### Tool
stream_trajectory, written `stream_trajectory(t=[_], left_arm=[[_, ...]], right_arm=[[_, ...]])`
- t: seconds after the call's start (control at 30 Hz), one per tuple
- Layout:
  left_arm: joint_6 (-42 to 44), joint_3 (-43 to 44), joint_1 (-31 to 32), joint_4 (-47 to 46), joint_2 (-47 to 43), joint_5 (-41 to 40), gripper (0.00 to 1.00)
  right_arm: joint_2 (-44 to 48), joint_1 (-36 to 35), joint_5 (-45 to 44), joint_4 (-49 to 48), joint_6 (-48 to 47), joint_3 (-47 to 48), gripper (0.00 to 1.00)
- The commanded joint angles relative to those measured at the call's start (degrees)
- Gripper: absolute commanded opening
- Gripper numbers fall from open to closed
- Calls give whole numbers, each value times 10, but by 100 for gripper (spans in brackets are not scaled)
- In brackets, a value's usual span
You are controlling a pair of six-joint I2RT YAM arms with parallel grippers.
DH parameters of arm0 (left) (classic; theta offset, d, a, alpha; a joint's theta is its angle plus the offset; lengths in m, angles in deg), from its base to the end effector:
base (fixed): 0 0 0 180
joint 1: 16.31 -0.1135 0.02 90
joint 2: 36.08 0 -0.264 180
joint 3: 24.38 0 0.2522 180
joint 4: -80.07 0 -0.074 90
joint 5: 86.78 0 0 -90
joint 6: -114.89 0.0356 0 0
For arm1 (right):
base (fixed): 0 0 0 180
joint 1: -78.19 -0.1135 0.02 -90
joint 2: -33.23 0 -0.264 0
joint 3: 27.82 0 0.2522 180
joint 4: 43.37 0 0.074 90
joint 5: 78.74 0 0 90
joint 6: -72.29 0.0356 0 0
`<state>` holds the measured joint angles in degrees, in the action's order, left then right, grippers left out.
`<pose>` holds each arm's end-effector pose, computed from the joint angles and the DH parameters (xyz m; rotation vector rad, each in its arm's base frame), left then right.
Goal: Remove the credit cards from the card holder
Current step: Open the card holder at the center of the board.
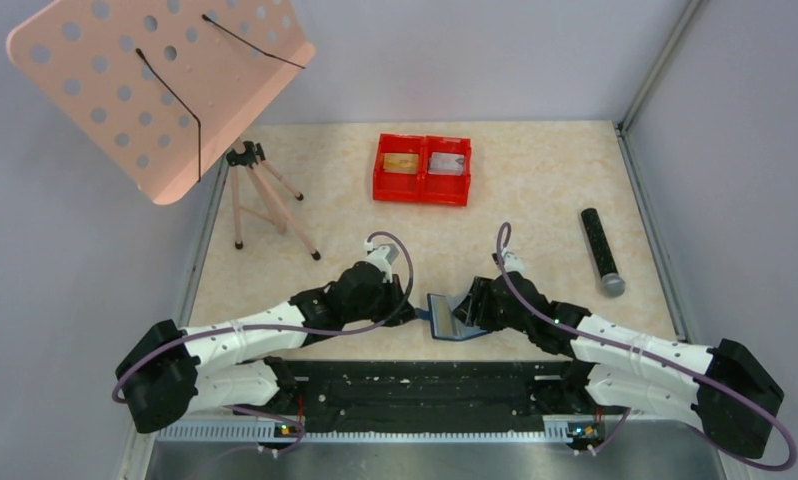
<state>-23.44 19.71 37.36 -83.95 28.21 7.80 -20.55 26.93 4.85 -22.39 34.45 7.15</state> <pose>0.1343 -0.1874 0.1996 0.1616 2.4124 -1.0143 0.1200 0.1432 0.1752 0.0817 2.3967 0.7984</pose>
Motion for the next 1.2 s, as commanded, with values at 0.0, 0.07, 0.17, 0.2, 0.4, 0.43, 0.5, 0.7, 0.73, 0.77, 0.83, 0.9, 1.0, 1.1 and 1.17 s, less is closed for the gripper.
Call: stream_trajectory(t=[0.0, 0.07, 0.17, 0.2, 0.4, 0.43, 0.5, 0.7, 0.73, 0.77, 0.83, 0.9, 1.0, 1.1, 1.17], left_arm=[[-4, -7, -1, -10, 6, -9, 3], [-4, -9, -1, -10, 7, -10, 3], [-4, -9, -1, -10, 6, -9, 3], [-3, -9, -1, -10, 5, -10, 3], [-3, -7, -1, -9, 4, -8, 3], [-3, -6, -1, -8, 4, -8, 3], [-3, -5, -1, -7, 3, -7, 3], [-3, -2, -1, -2, 2, -7, 7], [-3, 0, -1, 0, 3, -7, 9], [-4, 1, -1, 3, 2, -8, 12], [-6, 9, -1, 18, 1, -16, 17], [-11, 23, -1, 39, 1, -30, 22], [-12, 47, -1, 62, 0, -40, 29], [-14, 68, -1, 68, 2, -39, 35], [-16, 80, -1, 68, 4, -33, 37]], right_arm=[[10, -9, 24, -37, 5, 5, 49], [29, -9, 24, -42, 8, 0, 44], [52, -9, 10, -36, 11, -7, 37], [59, -9, 5, -34, 12, -9, 35], [63, -9, -8, -27, 13, -14, 23], [60, -9, -11, -25, 14, -13, 23], [53, -9, -14, -19, 12, -12, 25], [36, -9, -10, -26, 8, -10, 25], [35, -9, -7, -29, 8, -10, 26], [35, -9, -5, -27, 7, -8, 27], [40, -9, -6, -15, 6, -3, 29], [47, -9, -17, 8, 1, 6, 32], [60, -9, -33, 25, -8, 9, 33], [62, -9, -28, 16, -10, -1, 34], [53, -9, -18, -4, -8, -13, 34]])
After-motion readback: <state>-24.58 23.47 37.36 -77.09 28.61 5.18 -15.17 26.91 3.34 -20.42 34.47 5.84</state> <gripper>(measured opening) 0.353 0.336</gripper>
